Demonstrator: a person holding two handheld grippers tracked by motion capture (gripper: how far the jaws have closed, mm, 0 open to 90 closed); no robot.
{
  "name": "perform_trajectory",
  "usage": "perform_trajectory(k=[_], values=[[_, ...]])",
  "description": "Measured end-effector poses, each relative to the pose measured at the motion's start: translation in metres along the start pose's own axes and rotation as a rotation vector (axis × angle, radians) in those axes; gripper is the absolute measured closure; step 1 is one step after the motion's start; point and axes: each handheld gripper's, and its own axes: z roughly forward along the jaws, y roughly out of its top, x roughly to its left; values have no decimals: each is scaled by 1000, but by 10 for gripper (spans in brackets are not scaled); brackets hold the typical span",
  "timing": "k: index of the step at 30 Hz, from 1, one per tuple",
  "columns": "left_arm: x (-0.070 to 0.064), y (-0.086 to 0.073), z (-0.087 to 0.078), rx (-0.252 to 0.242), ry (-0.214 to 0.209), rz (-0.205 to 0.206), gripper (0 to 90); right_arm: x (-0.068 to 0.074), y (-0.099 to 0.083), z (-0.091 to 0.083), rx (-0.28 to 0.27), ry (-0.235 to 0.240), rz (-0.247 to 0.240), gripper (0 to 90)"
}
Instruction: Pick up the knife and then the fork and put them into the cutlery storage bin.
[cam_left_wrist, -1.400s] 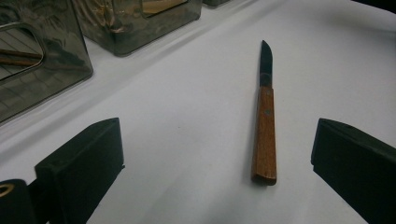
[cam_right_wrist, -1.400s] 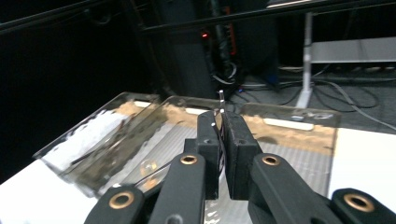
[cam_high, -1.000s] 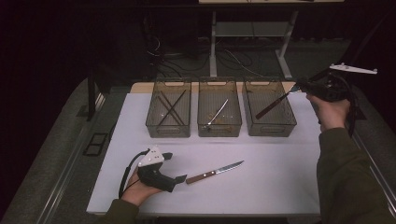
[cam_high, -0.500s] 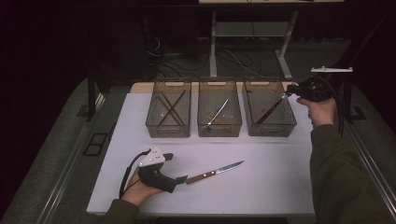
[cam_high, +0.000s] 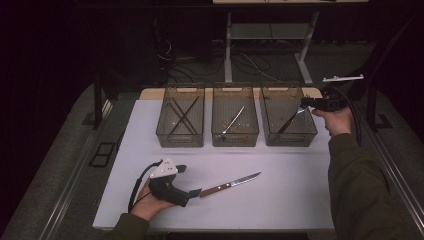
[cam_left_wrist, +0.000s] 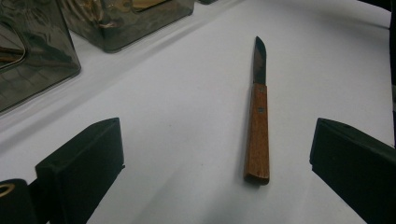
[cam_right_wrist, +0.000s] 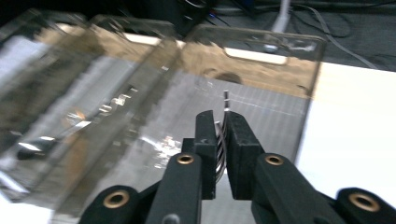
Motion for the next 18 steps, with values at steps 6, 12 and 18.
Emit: perform_trajectory(k=[6,12,18], values=[[-1,0,2,11,-6,1,19,-9,-5,13,1,-54,1,779],[-1,0,2,14,-9,2,24,-11,-7,27,16,-95,7,749],[-1,0,2,15,-8,4,24,-9,-7,35,22,-162,-15,426]])
